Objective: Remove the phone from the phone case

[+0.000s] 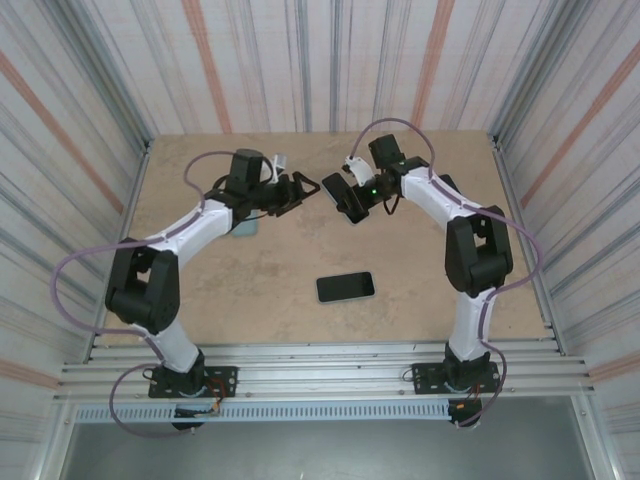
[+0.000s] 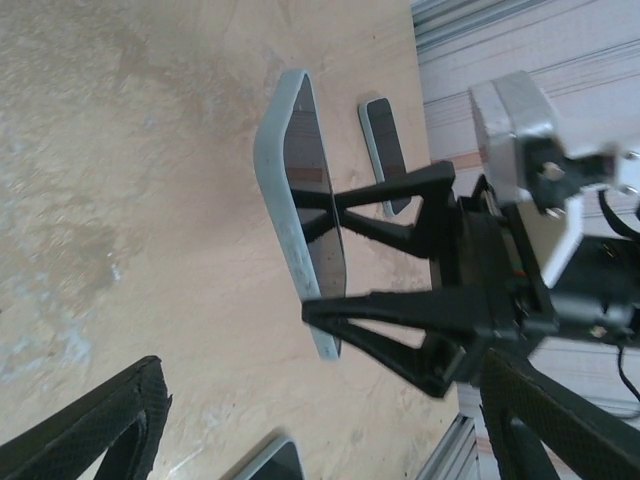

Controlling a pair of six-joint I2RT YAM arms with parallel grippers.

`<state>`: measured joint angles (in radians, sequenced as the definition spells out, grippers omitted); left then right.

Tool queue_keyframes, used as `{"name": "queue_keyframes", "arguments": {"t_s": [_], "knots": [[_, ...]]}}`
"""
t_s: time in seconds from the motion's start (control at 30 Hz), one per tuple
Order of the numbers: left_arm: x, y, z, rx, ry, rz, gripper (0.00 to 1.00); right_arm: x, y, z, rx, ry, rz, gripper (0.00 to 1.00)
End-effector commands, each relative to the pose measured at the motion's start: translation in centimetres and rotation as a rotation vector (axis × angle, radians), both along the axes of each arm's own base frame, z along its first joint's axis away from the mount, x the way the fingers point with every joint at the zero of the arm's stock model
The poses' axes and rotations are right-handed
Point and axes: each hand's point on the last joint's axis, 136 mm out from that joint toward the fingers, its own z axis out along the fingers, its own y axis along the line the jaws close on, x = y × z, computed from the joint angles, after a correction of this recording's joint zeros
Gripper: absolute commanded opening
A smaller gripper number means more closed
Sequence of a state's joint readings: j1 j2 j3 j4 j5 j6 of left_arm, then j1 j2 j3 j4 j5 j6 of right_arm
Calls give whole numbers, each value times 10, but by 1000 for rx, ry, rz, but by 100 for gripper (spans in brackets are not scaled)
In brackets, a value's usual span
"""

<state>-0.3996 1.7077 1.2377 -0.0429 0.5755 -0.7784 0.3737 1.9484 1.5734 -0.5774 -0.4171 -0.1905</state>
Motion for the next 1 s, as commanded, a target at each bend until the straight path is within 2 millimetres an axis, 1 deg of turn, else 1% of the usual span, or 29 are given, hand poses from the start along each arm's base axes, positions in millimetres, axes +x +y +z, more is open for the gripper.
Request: {"name": "queue_keyframes", "arguments": {"t_s": [0.0,0.23,0.37,0.5,0.6,0.7,0.83,0.97], "knots": [[18,-10,10,-4,-45,45,81,-9,17,37,109,-36,12,45],[28,-30,7,5,-42,41,66,-21,23,52,157,-47,16,45],[27,-41,3,7,-26,14,56,-26,23,58,177,-55,13,44],[28,-46,1,12,-27,19,46,-28,25,62,198,-50,15,44],[27,-50,1,16,-27,14,35,-29,27,65,213,-55,15,44],[26,-52,2,15,-29,12,30,-30,27,66,218,-54,16,44],[27,-52,4,12,-31,13,16,-31,29,69,236,-53,20,44],[27,-52,10,3,-37,14,13,-30,29,69,236,-54,19,47]]}}
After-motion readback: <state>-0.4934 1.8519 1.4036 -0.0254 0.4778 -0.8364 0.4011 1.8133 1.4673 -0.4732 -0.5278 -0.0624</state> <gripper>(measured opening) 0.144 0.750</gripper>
